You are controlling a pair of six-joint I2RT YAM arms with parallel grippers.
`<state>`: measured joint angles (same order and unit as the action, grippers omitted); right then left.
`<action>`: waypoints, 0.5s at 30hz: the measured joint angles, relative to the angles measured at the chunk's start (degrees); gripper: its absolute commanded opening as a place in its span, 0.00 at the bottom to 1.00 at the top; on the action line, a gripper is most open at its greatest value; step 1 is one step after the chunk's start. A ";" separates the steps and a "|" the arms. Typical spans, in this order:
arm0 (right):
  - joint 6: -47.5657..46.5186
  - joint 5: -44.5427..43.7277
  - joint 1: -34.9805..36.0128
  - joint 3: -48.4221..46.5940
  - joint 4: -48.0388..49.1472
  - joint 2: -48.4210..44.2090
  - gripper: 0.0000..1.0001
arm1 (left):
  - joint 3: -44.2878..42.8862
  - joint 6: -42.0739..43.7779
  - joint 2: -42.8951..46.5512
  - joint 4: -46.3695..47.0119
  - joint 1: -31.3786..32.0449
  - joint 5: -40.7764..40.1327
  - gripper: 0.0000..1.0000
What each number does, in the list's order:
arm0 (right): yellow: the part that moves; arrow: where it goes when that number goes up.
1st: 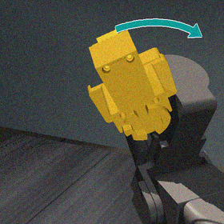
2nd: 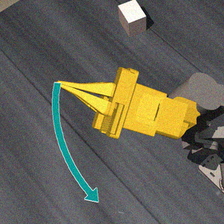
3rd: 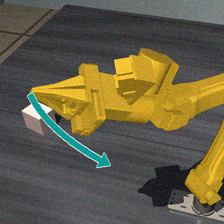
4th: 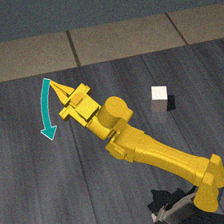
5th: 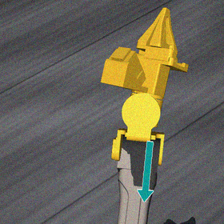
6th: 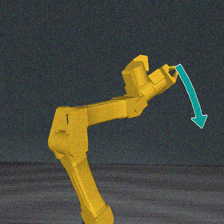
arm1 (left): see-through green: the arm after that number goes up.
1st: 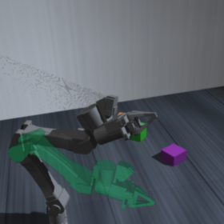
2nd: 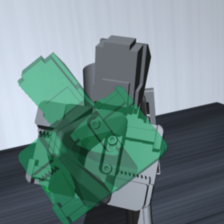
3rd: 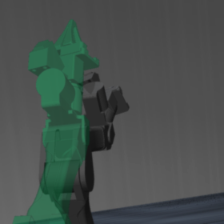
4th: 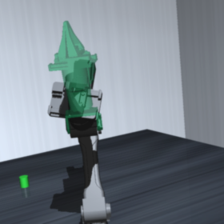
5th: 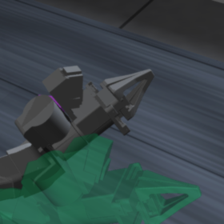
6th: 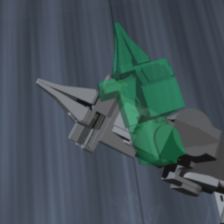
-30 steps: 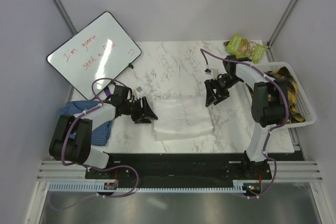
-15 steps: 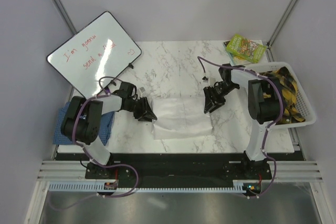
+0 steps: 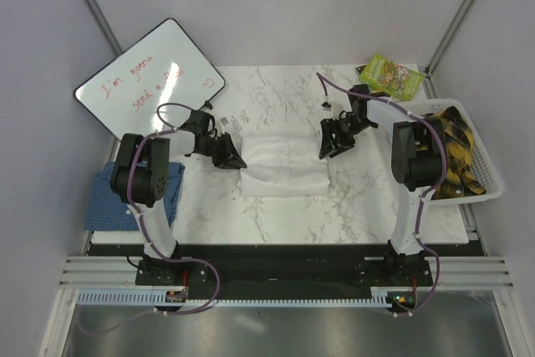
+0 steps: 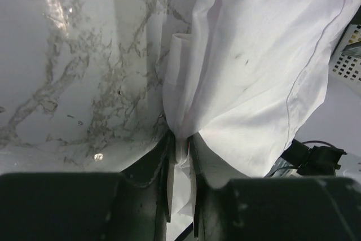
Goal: Fold and stack the long sleeve shirts
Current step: Fold the shirt
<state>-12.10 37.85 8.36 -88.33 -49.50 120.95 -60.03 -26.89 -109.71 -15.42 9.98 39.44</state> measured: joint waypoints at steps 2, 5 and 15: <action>-0.76 -0.15 -0.20 1.11 -0.26 -2.38 0.64 | -0.09 0.72 0.00 -0.26 -0.22 0.26 0.37; -1.64 0.52 -0.48 2.14 -1.70 -7.80 0.62 | 1.79 1.25 2.10 0.11 -1.18 1.73 0.48; 1.53 13.81 2.62 4.50 -1.79 -16.87 0.61 | 3.28 3.65 21.84 -1.14 -3.06 7.87 0.65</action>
<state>-10.57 51.66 10.98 -83.83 -51.29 104.07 -56.75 -23.24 -87.88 -16.56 6.92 47.31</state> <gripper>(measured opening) 0.611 0.645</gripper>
